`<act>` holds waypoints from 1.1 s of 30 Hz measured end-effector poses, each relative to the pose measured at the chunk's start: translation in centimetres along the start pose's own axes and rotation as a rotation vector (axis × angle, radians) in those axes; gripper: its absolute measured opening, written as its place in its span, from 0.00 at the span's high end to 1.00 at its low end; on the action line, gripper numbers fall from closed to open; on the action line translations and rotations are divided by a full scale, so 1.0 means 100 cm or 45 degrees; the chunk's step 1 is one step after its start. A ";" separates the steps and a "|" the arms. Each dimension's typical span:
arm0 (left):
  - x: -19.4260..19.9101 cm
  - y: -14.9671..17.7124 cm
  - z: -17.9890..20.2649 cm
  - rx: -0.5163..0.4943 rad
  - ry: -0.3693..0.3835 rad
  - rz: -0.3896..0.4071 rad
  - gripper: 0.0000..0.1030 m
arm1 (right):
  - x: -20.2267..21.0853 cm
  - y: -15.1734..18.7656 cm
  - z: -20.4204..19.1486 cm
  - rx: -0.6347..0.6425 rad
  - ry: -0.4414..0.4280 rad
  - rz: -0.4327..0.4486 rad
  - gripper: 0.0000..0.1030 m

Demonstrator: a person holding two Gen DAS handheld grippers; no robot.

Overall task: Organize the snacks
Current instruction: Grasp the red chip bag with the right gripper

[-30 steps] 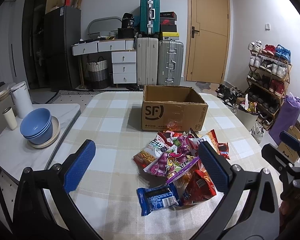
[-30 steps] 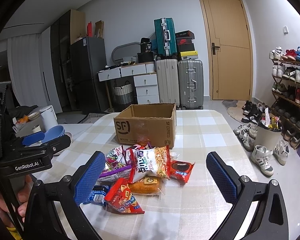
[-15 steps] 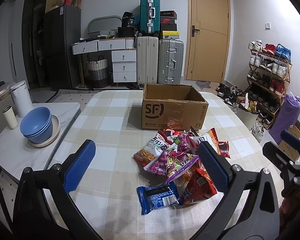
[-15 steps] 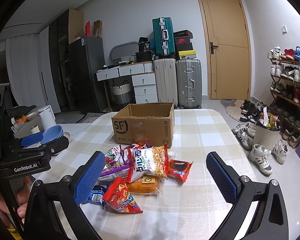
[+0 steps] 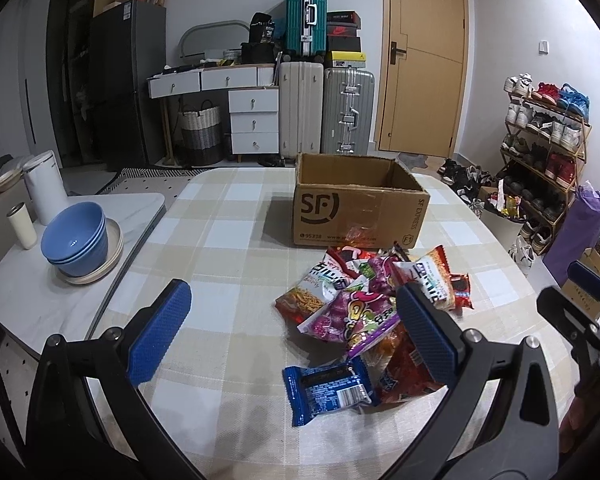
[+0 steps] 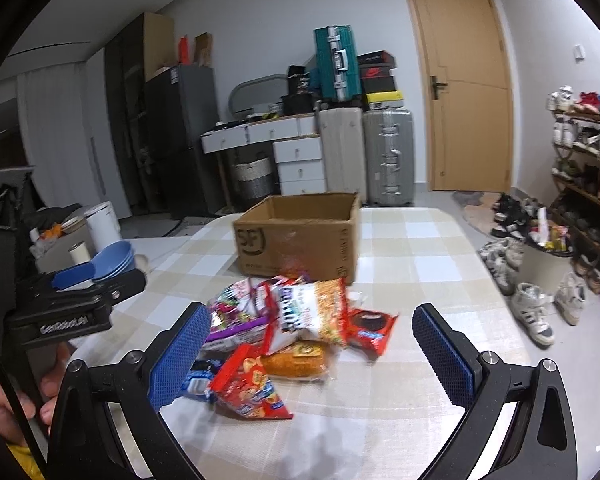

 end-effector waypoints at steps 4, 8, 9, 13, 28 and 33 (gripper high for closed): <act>-0.015 0.005 -0.007 0.004 -0.034 -0.031 0.01 | -0.031 0.021 -0.011 0.002 -0.122 -0.141 0.00; -0.037 0.016 -0.018 0.010 -0.064 -0.087 0.01 | -0.073 0.051 -0.021 0.007 -0.174 -0.314 0.00; -0.043 0.020 -0.021 0.012 -0.069 -0.107 0.01 | -0.082 0.057 -0.023 0.008 -0.177 -0.342 0.01; -0.064 0.032 -0.028 0.022 -0.070 -0.172 0.01 | -0.114 0.077 -0.021 -0.027 -0.193 -0.436 0.23; -0.117 0.049 0.006 -0.025 0.105 -0.317 0.01 | -0.123 0.096 0.005 -0.288 -0.409 -0.444 0.53; -0.133 0.052 0.027 -0.027 0.193 -0.387 0.01 | -0.104 0.091 0.004 -0.284 -0.457 -0.396 0.53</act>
Point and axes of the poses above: each gripper's, at about its wrist camera, not at the fingertips, and x roughly against the way its jaws point, z to its right, y to its underside, the point moved 7 cm from there along -x, roughly the way its jaws point, and after that the axes turned 15 degrees about -y, right-handed, at the moved point
